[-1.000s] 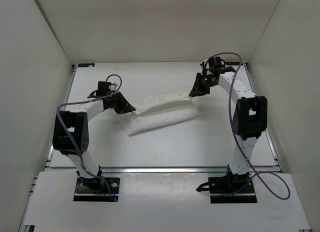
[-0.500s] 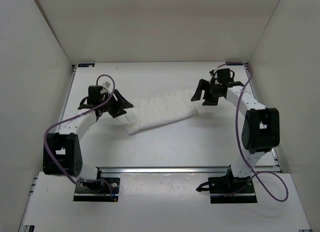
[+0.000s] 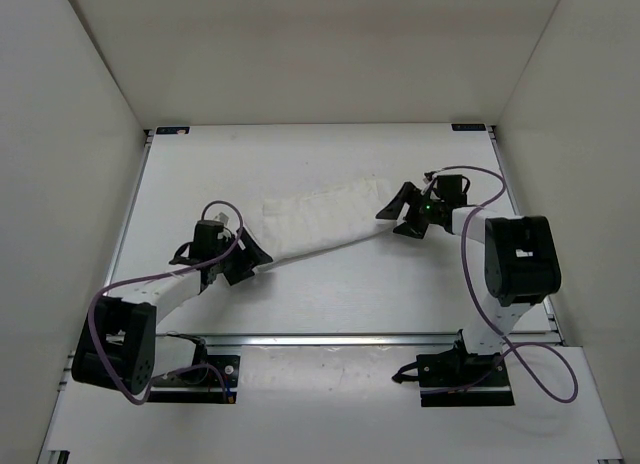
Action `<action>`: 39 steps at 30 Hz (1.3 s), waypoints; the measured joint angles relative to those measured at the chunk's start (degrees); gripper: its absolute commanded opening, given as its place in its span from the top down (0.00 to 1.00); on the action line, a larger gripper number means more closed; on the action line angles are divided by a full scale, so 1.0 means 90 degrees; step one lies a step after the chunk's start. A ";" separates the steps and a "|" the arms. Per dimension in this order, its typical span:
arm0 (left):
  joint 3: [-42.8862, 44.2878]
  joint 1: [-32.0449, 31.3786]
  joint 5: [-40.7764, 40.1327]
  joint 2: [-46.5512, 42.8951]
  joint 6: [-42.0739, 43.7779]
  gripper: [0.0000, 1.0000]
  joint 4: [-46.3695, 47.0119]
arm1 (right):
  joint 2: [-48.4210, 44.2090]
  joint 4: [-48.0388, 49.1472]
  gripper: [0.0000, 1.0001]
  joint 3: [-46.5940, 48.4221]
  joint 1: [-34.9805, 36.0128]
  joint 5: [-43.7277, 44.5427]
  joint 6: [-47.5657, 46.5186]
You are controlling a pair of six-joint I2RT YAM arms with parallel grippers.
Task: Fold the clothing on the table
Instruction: Fold the skirt
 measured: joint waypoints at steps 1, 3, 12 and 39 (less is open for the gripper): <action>-0.0068 0.0005 -0.0117 -0.0027 -0.0063 0.22 0.0129 | 0.0085 0.0185 0.25 -0.0002 -0.0027 -0.0039 0.0158; -0.0158 0.0010 -0.0299 -0.0019 -0.0219 0.22 0.0308 | 0.0236 0.0515 0.25 -0.0056 -0.0087 -0.0032 0.0379; -0.0248 -0.0248 -0.0743 0.0219 -0.0748 0.32 0.1061 | 0.0430 0.0838 0.43 -0.0036 -0.0075 0.0277 0.0886; 0.0291 -0.1095 0.0240 0.2526 -0.1044 1.00 0.3366 | -0.0311 -0.3475 1.00 0.4294 0.1778 0.2591 -0.2470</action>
